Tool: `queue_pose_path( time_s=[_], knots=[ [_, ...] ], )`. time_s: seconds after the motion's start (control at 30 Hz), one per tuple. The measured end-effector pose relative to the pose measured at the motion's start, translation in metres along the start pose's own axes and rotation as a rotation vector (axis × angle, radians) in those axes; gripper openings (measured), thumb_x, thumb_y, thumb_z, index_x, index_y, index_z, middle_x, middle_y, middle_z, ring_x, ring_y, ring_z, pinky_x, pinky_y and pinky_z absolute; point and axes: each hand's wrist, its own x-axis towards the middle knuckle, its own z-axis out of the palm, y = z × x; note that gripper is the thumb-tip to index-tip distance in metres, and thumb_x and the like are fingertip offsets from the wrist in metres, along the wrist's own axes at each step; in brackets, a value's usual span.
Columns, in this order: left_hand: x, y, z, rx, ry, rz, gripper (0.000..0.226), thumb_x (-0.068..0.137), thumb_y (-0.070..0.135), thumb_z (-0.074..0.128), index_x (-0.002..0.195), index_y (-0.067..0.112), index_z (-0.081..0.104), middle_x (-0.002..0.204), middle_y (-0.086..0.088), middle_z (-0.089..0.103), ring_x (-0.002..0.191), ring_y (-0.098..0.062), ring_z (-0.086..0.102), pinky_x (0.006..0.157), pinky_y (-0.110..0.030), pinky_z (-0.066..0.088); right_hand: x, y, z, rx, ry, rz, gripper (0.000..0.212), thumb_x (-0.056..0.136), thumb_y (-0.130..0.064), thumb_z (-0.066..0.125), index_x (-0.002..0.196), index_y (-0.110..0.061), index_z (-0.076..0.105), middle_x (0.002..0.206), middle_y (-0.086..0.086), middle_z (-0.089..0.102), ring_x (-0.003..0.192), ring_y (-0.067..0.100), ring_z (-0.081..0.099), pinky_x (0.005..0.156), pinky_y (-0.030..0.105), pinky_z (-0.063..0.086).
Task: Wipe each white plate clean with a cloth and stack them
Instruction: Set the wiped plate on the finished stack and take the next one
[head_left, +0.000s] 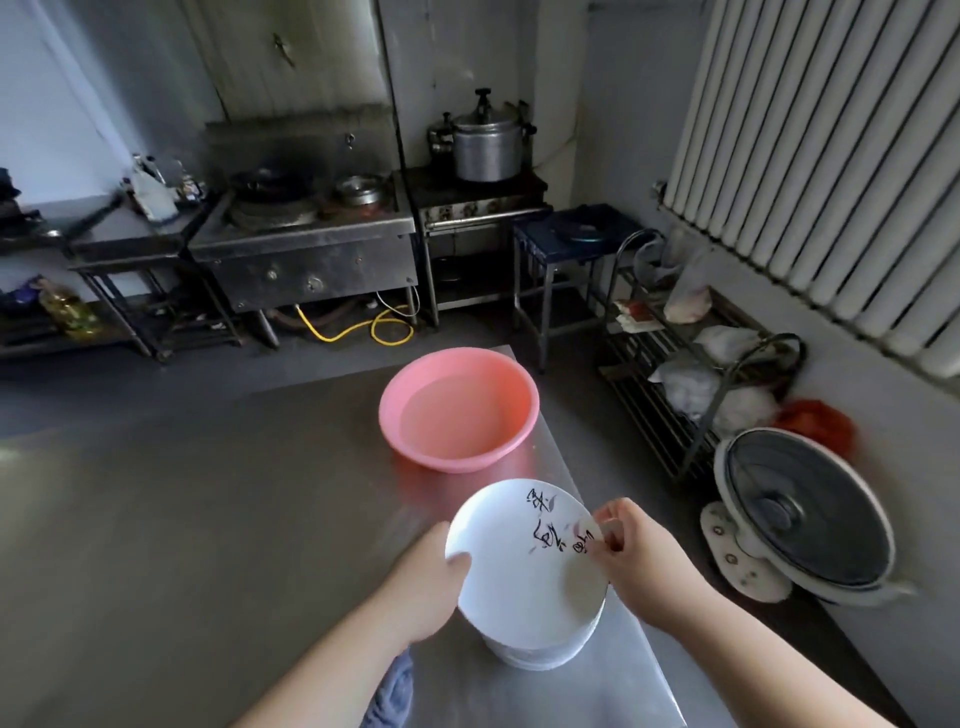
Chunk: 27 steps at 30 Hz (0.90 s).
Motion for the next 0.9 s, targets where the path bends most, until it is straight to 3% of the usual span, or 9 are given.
queue_pose_path(
  time_s=[0.13,0.27,0.37,0.57,0.67,0.73,0.83,0.9],
  knots=[
    [0.012,0.0,0.021,0.066,0.207,-0.042,0.008,0.096,0.021,0.057,0.096,0.027,0.062,0.094,0.006,0.068,0.089,-0.02,0.066,0.077,-0.038,0.055,0.013,0.017,0.003,-0.117,-0.051,0.001,0.009,0.092,-0.044,0.057,0.094,-0.037,0.052,0.079,-0.01,0.068,0.067,0.008,0.063,0.053,0.026,0.049],
    [0.015,-0.001,0.036,0.133,0.339,-0.055,0.01,0.094,0.025,0.062,0.103,0.028,0.066,0.1,0.01,0.062,0.092,-0.018,0.064,0.083,-0.039,0.057,0.021,0.024,0.003,-0.222,-0.104,-0.045,0.01,0.094,-0.036,0.053,0.103,-0.033,0.05,0.084,-0.01,0.066,0.071,0.012,0.065,0.059,0.034,0.054],
    [0.017,-0.001,0.044,0.22,0.372,-0.069,0.016,0.097,0.026,0.061,0.112,0.026,0.066,0.114,0.005,0.053,0.102,-0.024,0.059,0.09,-0.04,0.053,0.028,0.025,0.003,-0.257,-0.118,-0.078,0.016,0.096,-0.034,0.053,0.11,-0.027,0.05,0.089,-0.008,0.066,0.074,0.014,0.065,0.063,0.036,0.055],
    [0.018,-0.001,0.049,0.367,0.361,-0.108,0.013,0.1,0.029,0.06,0.11,0.021,0.062,0.115,0.001,0.05,0.102,-0.03,0.06,0.088,-0.041,0.053,0.032,0.032,0.005,-0.267,-0.122,-0.119,0.015,0.097,-0.037,0.055,0.106,-0.026,0.05,0.084,-0.006,0.066,0.07,0.015,0.063,0.059,0.035,0.052],
    [0.016,-0.009,0.05,0.33,0.364,-0.096,0.007,0.098,0.03,0.058,0.104,0.027,0.06,0.114,0.004,0.047,0.098,-0.026,0.059,0.085,-0.039,0.053,0.032,0.036,0.008,-0.295,-0.114,-0.125,0.015,0.097,-0.04,0.052,0.106,-0.028,0.049,0.082,-0.007,0.066,0.068,0.016,0.064,0.059,0.036,0.054],
    [0.014,-0.017,0.051,0.291,0.36,-0.089,0.016,0.096,0.034,0.056,0.112,0.034,0.06,0.114,0.009,0.045,0.1,-0.021,0.059,0.086,-0.038,0.054,0.03,0.043,0.012,-0.33,-0.106,-0.137,0.018,0.1,-0.045,0.05,0.111,-0.031,0.048,0.084,-0.008,0.067,0.071,0.016,0.066,0.062,0.038,0.057],
    [0.006,-0.026,0.054,0.139,0.347,-0.121,0.037,0.088,0.052,0.051,0.125,0.053,0.052,0.122,0.026,0.051,0.11,-0.007,0.059,0.094,-0.039,0.051,0.025,0.057,0.018,-0.299,-0.067,-0.148,0.031,0.102,-0.057,0.047,0.127,-0.038,0.051,0.102,-0.015,0.065,0.083,0.008,0.065,0.07,0.034,0.057],
    [-0.001,-0.029,0.058,0.009,0.324,-0.148,0.04,0.087,0.055,0.054,0.127,0.053,0.053,0.119,0.029,0.064,0.109,0.001,0.062,0.095,-0.035,0.053,0.024,0.064,0.022,-0.189,-0.08,-0.111,0.048,0.1,-0.066,0.044,0.138,-0.037,0.051,0.123,-0.013,0.06,0.093,0.003,0.066,0.079,0.029,0.053]
  ],
)
